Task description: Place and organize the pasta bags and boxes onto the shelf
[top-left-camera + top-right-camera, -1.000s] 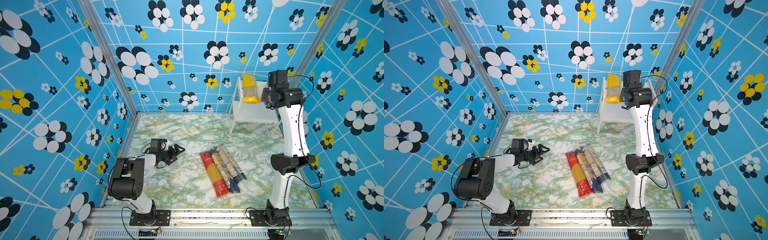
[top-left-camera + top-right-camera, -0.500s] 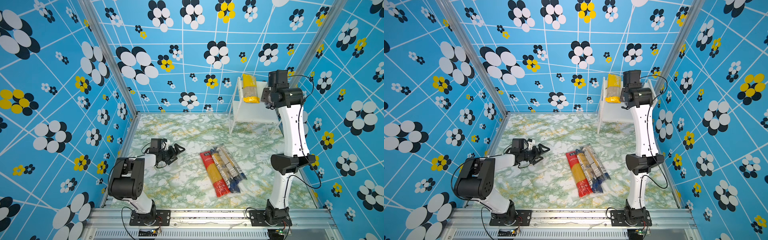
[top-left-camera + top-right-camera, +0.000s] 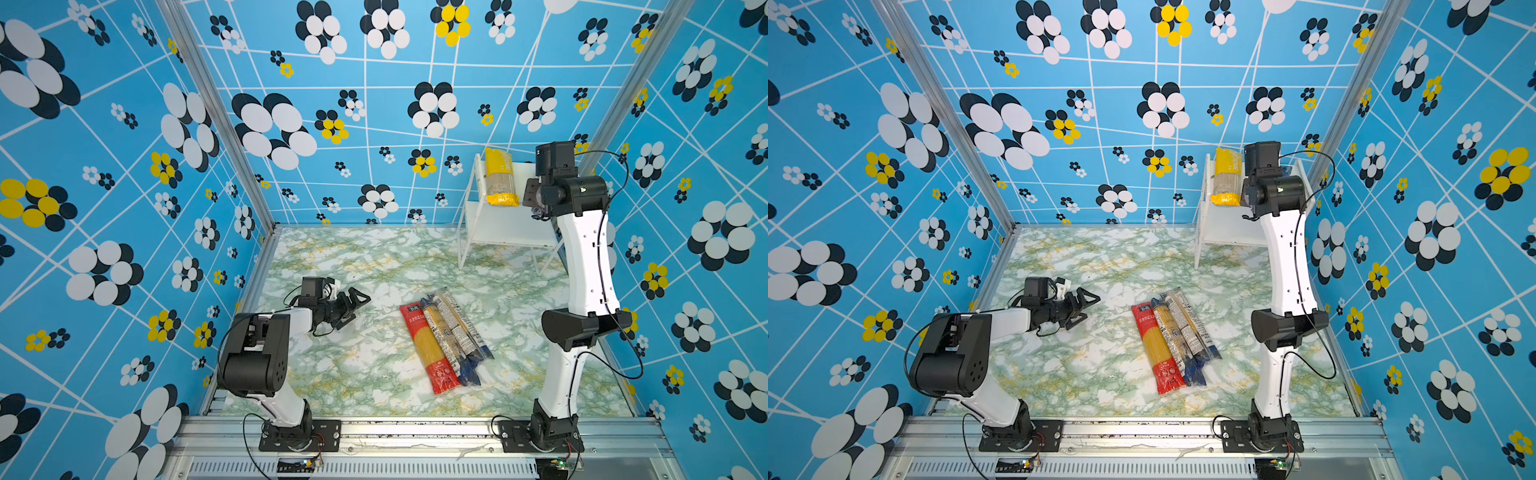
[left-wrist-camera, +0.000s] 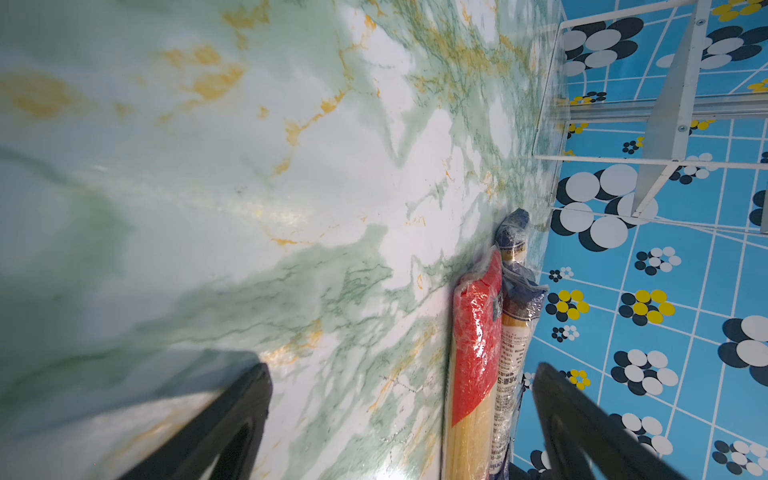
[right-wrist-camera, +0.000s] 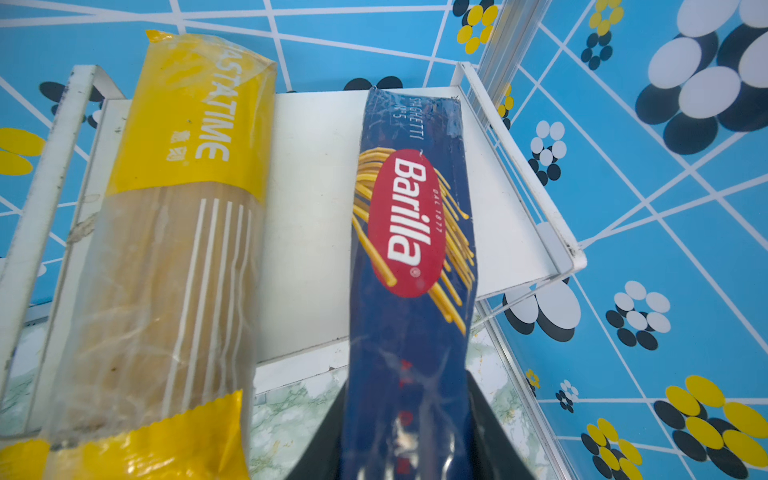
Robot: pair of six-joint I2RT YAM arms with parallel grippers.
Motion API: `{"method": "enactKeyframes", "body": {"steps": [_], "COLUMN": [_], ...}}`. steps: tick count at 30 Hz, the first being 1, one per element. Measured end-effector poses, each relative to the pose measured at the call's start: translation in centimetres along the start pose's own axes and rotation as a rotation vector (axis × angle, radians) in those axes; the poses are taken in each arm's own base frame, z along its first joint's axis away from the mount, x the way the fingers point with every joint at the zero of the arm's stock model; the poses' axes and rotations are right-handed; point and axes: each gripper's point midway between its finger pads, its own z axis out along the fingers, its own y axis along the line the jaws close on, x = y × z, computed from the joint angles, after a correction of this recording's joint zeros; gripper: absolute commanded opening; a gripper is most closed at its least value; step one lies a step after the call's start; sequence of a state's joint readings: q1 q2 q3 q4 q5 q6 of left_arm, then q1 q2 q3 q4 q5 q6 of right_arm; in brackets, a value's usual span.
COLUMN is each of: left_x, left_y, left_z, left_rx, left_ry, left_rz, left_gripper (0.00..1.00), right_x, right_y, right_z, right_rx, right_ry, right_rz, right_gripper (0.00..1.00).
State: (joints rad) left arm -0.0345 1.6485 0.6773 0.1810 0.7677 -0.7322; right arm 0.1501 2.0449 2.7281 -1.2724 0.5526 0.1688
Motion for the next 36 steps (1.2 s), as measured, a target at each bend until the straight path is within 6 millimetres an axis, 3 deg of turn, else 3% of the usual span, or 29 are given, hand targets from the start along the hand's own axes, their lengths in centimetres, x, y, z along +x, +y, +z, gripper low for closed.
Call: {"method": "enactKeyframes", "body": {"steps": [9,20,36], "left_x": [0.0,0.0,-0.2], "left_y": [0.0,0.0,-0.1], "left_z": [0.0,0.0,0.2], "left_rx": [0.0,0.0,0.003], "left_ry": [0.0,0.0,0.003], "left_rz": [0.0,0.001,0.0], "left_gripper": [0.99,0.99,0.99], "right_x": [0.1,-0.2,-0.4], "right_y": [0.0,1.6,2.1], "right_z": [-0.6,-1.3,-1.4], "right_rx": [-0.006,-0.036,-0.045], "right_ry": [-0.002,-0.027,-0.037], "right_rz": [-0.123,-0.248,-0.276], "right_gripper": [0.29,0.29,0.45]}}
